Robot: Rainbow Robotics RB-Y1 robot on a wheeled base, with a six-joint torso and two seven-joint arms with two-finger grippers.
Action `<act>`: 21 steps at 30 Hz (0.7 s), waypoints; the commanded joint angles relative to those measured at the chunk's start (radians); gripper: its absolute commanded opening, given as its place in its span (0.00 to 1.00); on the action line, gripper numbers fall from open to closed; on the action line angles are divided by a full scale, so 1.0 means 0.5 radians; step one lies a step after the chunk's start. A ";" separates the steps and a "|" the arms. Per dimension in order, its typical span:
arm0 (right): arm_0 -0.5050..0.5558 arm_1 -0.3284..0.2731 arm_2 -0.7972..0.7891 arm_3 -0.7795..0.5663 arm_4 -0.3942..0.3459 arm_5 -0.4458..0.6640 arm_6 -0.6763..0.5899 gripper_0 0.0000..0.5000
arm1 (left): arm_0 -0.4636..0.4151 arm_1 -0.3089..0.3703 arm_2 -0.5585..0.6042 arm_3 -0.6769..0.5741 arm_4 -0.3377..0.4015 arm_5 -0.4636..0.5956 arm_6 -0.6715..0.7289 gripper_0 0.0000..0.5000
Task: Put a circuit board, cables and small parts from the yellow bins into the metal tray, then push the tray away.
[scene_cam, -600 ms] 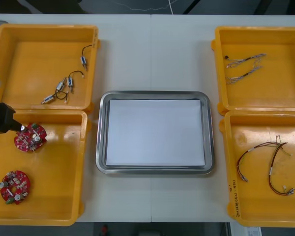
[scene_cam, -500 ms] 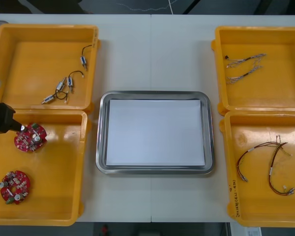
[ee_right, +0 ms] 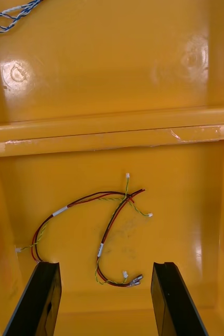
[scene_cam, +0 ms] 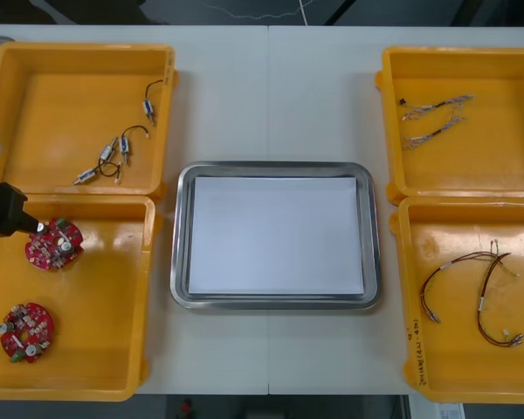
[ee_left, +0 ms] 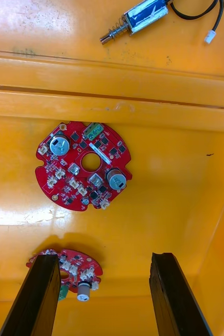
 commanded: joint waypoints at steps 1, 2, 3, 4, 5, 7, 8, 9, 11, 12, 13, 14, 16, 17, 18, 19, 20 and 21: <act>-0.042 -0.061 -0.057 -0.014 -0.005 0.007 -0.033 1.00 | 0.030 0.091 -0.008 -0.058 0.016 -0.018 -0.166 1.00; -0.042 -0.061 -0.057 -0.014 -0.005 0.007 -0.033 1.00 | 0.030 0.091 -0.008 -0.058 0.016 -0.018 -0.166 1.00; -0.042 -0.061 -0.057 -0.014 -0.005 0.007 -0.033 1.00 | 0.030 0.091 -0.008 -0.058 0.016 -0.018 -0.166 1.00; -0.042 -0.061 -0.057 -0.014 -0.005 0.007 -0.033 1.00 | 0.030 0.091 -0.008 -0.058 0.016 -0.018 -0.166 1.00; -0.042 -0.061 -0.057 -0.014 -0.005 0.007 -0.033 1.00 | 0.030 0.091 -0.008 -0.058 0.016 -0.018 -0.166 1.00; -0.042 -0.061 -0.057 -0.014 -0.005 0.007 -0.033 1.00 | 0.030 0.091 -0.008 -0.058 0.016 -0.018 -0.166 1.00; -0.042 -0.061 -0.057 -0.014 -0.005 0.007 -0.033 1.00 | 0.030 0.091 -0.008 -0.058 0.016 -0.018 -0.166 1.00; -0.042 -0.061 -0.057 -0.014 -0.005 0.007 -0.033 1.00 | 0.030 0.091 -0.008 -0.058 0.016 -0.018 -0.166 1.00; -0.042 -0.061 -0.057 -0.014 -0.005 0.007 -0.033 1.00 | 0.030 0.091 -0.008 -0.058 0.016 -0.018 -0.166 1.00; -0.042 -0.061 -0.057 -0.014 -0.005 0.007 -0.033 1.00 | 0.030 0.091 -0.008 -0.058 0.016 -0.018 -0.166 1.00; -0.042 -0.061 -0.057 -0.014 -0.005 0.007 -0.033 1.00 | 0.030 0.091 -0.008 -0.058 0.016 -0.018 -0.166 1.00; -0.042 -0.061 -0.057 -0.014 -0.005 0.007 -0.033 1.00 | 0.030 0.091 -0.008 -0.058 0.016 -0.018 -0.166 1.00; -0.042 -0.061 -0.057 -0.014 -0.005 0.007 -0.033 1.00 | 0.030 0.091 -0.008 -0.058 0.016 -0.018 -0.166 1.00; -0.042 -0.061 -0.057 -0.014 -0.005 0.007 -0.033 1.00 | 0.030 0.091 -0.008 -0.058 0.016 -0.018 -0.166 1.00; -0.042 -0.061 -0.057 -0.014 -0.005 0.007 -0.033 1.00 | 0.030 0.091 -0.008 -0.058 0.016 -0.018 -0.166 1.00; -0.042 -0.061 -0.057 -0.014 -0.005 0.007 -0.033 1.00 | 0.030 0.091 -0.008 -0.058 0.016 -0.018 -0.166 1.00; -0.042 -0.061 -0.057 -0.014 -0.005 0.007 -0.033 1.00 | 0.030 0.091 -0.008 -0.058 0.016 -0.018 -0.166 1.00; -0.042 -0.061 -0.057 -0.014 -0.005 0.007 -0.033 1.00 | 0.030 0.091 -0.008 -0.058 0.016 -0.018 -0.166 1.00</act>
